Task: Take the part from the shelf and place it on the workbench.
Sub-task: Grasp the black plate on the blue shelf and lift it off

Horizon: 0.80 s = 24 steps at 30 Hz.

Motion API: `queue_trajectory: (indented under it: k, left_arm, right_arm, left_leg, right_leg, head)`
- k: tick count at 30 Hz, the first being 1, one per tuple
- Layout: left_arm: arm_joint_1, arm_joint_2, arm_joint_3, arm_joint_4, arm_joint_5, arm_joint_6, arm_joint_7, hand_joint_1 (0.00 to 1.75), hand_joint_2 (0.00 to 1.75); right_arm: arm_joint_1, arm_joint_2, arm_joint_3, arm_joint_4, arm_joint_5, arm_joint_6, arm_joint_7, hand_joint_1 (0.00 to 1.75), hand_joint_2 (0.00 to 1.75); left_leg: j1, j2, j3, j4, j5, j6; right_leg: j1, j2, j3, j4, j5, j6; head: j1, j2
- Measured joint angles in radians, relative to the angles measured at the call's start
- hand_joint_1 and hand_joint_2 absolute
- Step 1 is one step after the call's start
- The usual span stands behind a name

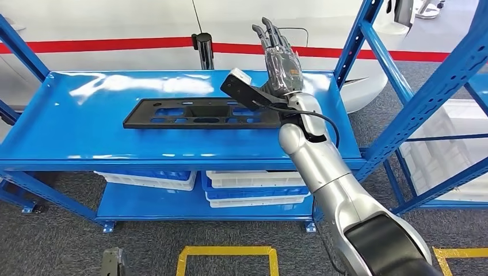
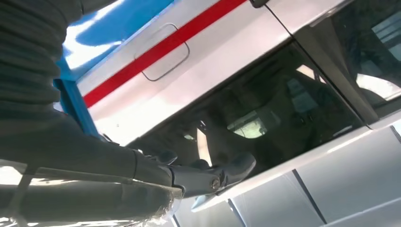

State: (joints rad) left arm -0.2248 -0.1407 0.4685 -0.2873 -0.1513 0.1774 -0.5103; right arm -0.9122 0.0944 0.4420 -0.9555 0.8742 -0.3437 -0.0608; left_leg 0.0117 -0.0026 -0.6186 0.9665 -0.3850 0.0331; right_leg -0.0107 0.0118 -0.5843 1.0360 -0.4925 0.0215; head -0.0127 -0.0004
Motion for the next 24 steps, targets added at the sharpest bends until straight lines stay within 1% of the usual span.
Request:
queue_trajectory:
  k: [1, 2, 3, 4, 5, 6, 7, 8, 9, 10, 12, 14, 15, 16, 17, 18, 19, 20, 21, 22, 23, 24]
  left_arm:
    - [-0.002, -0.001, -0.002, 0.000, -0.001, 0.000, 0.001, 0.00, 0.00]
    - [-0.003, -0.002, -0.003, 0.000, -0.001, 0.000, 0.003, 0.00, 0.00]
    - [-0.003, -0.002, -0.004, 0.000, -0.001, 0.000, 0.005, 0.00, 0.00]
    - [-0.002, -0.003, -0.005, 0.000, -0.001, 0.000, 0.006, 0.00, 0.00]
    - [-0.002, -0.004, -0.006, 0.000, -0.001, 0.000, 0.008, 0.00, 0.00]
    - [-0.002, -0.005, -0.007, 0.000, -0.001, 0.000, 0.008, 0.00, 0.00]
    - [-0.002, -0.006, -0.009, 0.000, -0.001, 0.000, 0.008, 0.00, 0.00]
    - [-0.003, -0.006, -0.011, 0.000, -0.001, 0.000, 0.008, 0.00, 0.00]
    - [-0.003, -0.006, -0.012, 0.000, -0.001, 0.000, 0.008, 0.00, 0.00]
    - [-0.004, -0.007, -0.013, 0.000, -0.001, 0.000, 0.008, 0.00, 0.00]
    - [-0.004, -0.008, -0.014, 0.000, -0.001, 0.000, 0.008, 0.00, 0.00]
    - [-0.004, -0.009, -0.014, 0.000, -0.001, 0.001, 0.008, 0.00, 0.00]
    - [-0.005, -0.009, -0.014, 0.000, -0.001, 0.001, 0.008, 0.00, 0.00]
    - [-0.005, -0.009, -0.014, 0.000, -0.001, 0.002, 0.008, 0.00, 0.00]
    - [-0.004, -0.009, -0.015, 0.000, -0.001, 0.002, 0.009, 0.00, 0.00]
    - [-0.003, -0.009, -0.015, 0.000, -0.001, 0.003, 0.010, 0.00, 0.00]
    - [-0.001, -0.009, -0.015, 0.000, -0.001, 0.005, 0.012, 0.00, 0.00]
    - [0.001, -0.009, -0.015, 0.000, -0.002, 0.008, 0.018, 0.00, 0.00]
    - [0.002, -0.009, -0.015, 0.000, -0.004, 0.010, 0.030, 0.00, 0.00]
    - [0.003, -0.008, -0.015, 0.001, -0.006, 0.012, 0.055, 0.00, 0.00]
    - [0.005, -0.006, -0.015, 0.003, -0.007, 0.012, 0.088, 0.00, 0.00]
    - [0.007, -0.004, -0.015, 0.006, -0.007, 0.013, 0.130, 0.00, 0.00]
  right_arm:
    - [0.002, -0.005, -0.002, -0.003, 0.001, 0.000, 0.001, 0.00, 1.75]
    - [0.005, -0.009, -0.005, -0.004, 0.002, 0.000, 0.003, 0.00, 1.75]
    - [0.010, -0.013, -0.007, -0.004, 0.002, 0.000, 0.004, 0.00, 1.75]
    - [0.016, -0.017, -0.009, -0.004, 0.003, 0.001, 0.004, 0.00, 1.75]
    - [0.020, -0.021, -0.011, -0.004, 0.003, 0.001, 0.005, 0.00, 1.75]
    - [0.022, -0.023, -0.012, -0.005, 0.003, 0.001, 0.005, 0.00, 1.75]
    - [0.023, -0.025, -0.013, -0.006, 0.003, 0.001, 0.005, 0.00, 1.75]
    - [0.023, -0.027, -0.013, -0.007, 0.003, 0.001, 0.005, 0.00, 1.75]
    - [0.023, -0.027, -0.013, -0.008, 0.003, 0.001, 0.005, 0.00, 1.75]
    - [0.023, -0.028, -0.013, -0.009, 0.003, 0.001, 0.005, 0.00, 1.75]
    - [0.022, -0.030, -0.014, -0.011, 0.003, 0.001, 0.005, 0.00, 1.75]
    - [0.022, -0.031, -0.015, -0.014, 0.003, 0.001, 0.005, 0.00, 1.75]
    - [0.021, -0.031, -0.015, -0.017, 0.003, 0.002, 0.005, 0.00, 1.75]
    - [0.020, -0.030, -0.015, -0.018, 0.003, 0.002, 0.005, 0.00, 1.75]
    - [0.020, -0.029, -0.015, -0.019, 0.003, 0.002, 0.005, 0.00, 1.75]
    - [0.020, -0.029, -0.015, -0.019, 0.003, 0.004, 0.006, 0.00, 1.75]
    - [0.022, -0.029, -0.015, -0.020, 0.004, 0.007, 0.008, 0.00, 1.75]
    - [0.023, -0.030, -0.015, -0.021, 0.004, 0.010, 0.009, 0.00, 1.75]
    - [0.025, -0.030, -0.015, -0.023, 0.003, 0.016, 0.011, 0.00, 1.75]
    - [0.025, -0.031, -0.015, -0.025, -0.003, 0.025, 0.012, 0.00, 1.75]
    - [0.025, -0.031, -0.015, -0.028, -0.013, 0.034, 0.012, 0.00, 1.75]
    - [0.024, -0.031, -0.015, -0.031, -0.027, 0.046, 0.011, 0.00, 1.75]
  left_leg:
    - [0.000, 0.000, 0.005, -0.001, -0.003, 0.006]
    - [-0.001, -0.001, 0.009, -0.001, -0.008, 0.012]
    - [-0.003, -0.002, 0.014, -0.001, -0.013, 0.015]
    - [-0.004, -0.003, 0.020, -0.001, -0.019, 0.017]
    - [-0.006, -0.005, 0.027, 0.000, -0.025, 0.017]
    - [-0.007, -0.007, 0.035, 0.002, -0.032, 0.015]
    - [-0.008, -0.009, 0.043, 0.004, -0.041, 0.013]
    - [-0.011, -0.009, 0.049, 0.010, -0.050, 0.009]
    - [-0.012, -0.010, 0.053, 0.015, -0.060, 0.005]
    - [-0.013, -0.011, 0.054, 0.018, -0.067, 0.000]
    - [-0.012, -0.011, 0.056, 0.020, -0.077, -0.011]
    - [-0.007, -0.009, 0.050, 0.034, -0.091, -0.024]
    - [-0.005, -0.007, 0.037, 0.063, -0.107, -0.030]
    - [-0.002, -0.005, 0.012, 0.112, -0.131, -0.037]
    - [0.001, -0.004, -0.023, 0.179, -0.159, -0.043]
    - [0.004, -0.003, -0.064, 0.248, -0.182, -0.048]
    - [0.007, -0.002, -0.098, 0.298, -0.191, -0.052]
    - [0.009, -0.001, -0.116, 0.311, -0.179, -0.054]
    - [0.010, 0.000, -0.113, 0.284, -0.146, -0.054]
    - [0.011, 0.000, -0.088, 0.217, -0.098, -0.051]
    - [0.010, 0.000, -0.057, 0.145, -0.058, -0.048]
    - [0.008, 0.000, -0.028, 0.084, -0.032, -0.042]
  right_leg:
    - [0.000, -0.001, -0.034, 0.063, -0.023, -0.003]
    - [0.000, -0.002, -0.077, 0.141, -0.049, -0.007]
    - [0.000, -0.002, -0.120, 0.212, -0.068, -0.007]
    - [0.000, -0.002, -0.151, 0.254, -0.072, -0.004]
    - [0.000, -0.002, -0.161, 0.254, -0.058, 0.003]
    - [0.000, -0.002, -0.150, 0.209, -0.027, 0.011]
    - [0.000, -0.003, -0.121, 0.132, 0.014, 0.019]
    - [0.001, -0.005, -0.088, 0.056, 0.052, 0.021]
    - [0.001, -0.006, -0.062, -0.002, 0.077, 0.018]
    - [0.003, -0.007, -0.047, -0.034, 0.089, 0.013]
    - [0.006, -0.007, -0.041, -0.042, 0.087, -0.004]
    - [0.000, -0.006, -0.034, -0.046, 0.084, -0.018]
    - [-0.005, -0.005, -0.029, -0.049, 0.082, -0.025]
    - [-0.007, -0.005, -0.024, -0.050, 0.079, -0.031]
    - [-0.007, -0.005, -0.020, -0.050, 0.075, -0.036]
    - [-0.007, -0.005, -0.017, -0.050, 0.072, -0.038]
    - [-0.006, -0.004, -0.013, -0.050, 0.068, -0.039]
    - [-0.006, -0.003, -0.008, -0.049, 0.064, -0.038]
    - [-0.006, -0.002, -0.002, -0.049, 0.058, -0.035]
    - [-0.006, -0.001, 0.007, -0.049, 0.052, -0.032]
    - [-0.006, 0.000, 0.015, -0.050, 0.046, -0.029]
    - [-0.003, 0.000, 0.020, -0.050, 0.042, -0.025]
  head:
    - [0.000, 0.000]
    - [0.001, 0.000]
    - [0.001, 0.000]
    - [0.001, 0.000]
    - [0.002, 0.000]
    - [0.002, 0.000]
    - [0.002, 0.000]
    - [0.002, 0.000]
    - [0.001, 0.000]
    - [0.001, 0.000]
    - [0.000, 0.000]
    - [-0.001, 0.000]
    - [-0.002, 0.000]
    - [-0.003, 0.000]
    - [-0.005, 0.000]
    - [-0.005, 0.000]
    - [-0.005, 0.000]
    - [-0.006, 0.000]
    - [-0.005, 0.000]
    - [-0.006, 0.000]
    - [-0.005, 0.000]
    - [-0.004, 0.000]
